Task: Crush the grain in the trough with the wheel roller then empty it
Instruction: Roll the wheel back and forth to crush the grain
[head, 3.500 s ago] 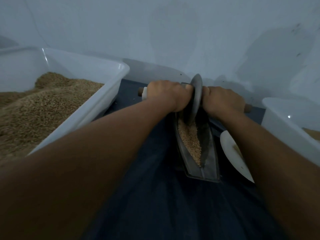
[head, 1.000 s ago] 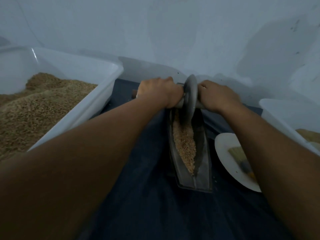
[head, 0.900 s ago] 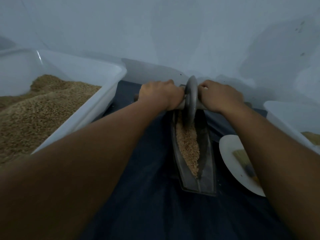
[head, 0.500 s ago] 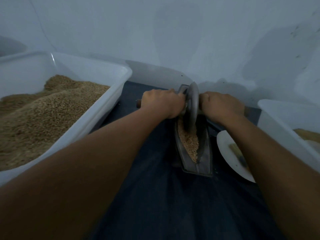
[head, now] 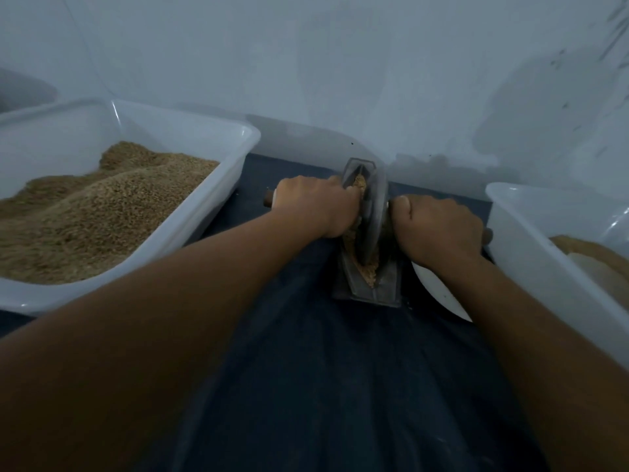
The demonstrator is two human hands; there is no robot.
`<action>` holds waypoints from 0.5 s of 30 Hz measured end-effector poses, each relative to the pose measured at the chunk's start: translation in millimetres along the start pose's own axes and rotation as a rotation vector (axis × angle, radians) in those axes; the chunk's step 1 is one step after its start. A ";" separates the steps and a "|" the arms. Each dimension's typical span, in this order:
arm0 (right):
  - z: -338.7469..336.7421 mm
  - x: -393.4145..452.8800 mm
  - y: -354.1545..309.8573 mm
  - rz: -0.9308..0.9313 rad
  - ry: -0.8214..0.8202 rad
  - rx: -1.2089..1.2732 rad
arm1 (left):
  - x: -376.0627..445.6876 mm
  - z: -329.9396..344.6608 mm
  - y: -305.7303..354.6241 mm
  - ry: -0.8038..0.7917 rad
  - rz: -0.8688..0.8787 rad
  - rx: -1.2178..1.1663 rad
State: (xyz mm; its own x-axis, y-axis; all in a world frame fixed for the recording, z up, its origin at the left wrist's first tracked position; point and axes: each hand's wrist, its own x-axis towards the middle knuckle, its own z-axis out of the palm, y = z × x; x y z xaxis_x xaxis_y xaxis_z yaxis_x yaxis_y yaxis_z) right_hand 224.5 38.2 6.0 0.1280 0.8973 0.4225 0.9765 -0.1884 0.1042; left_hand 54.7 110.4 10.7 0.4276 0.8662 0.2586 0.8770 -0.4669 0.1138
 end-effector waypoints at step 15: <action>29.5 90.7 9.4 0.071 -0.130 0.169 | 68.4 9.0 -8.9 -0.144 -0.112 0.004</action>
State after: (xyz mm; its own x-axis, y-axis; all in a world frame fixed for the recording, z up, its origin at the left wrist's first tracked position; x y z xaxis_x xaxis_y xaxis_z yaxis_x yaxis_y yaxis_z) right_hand 250.4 129.5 18.8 0.2077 0.9301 0.3031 0.9781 -0.1928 -0.0787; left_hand 78.1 175.4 18.8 0.3539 0.9294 0.1047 0.9217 -0.3655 0.1299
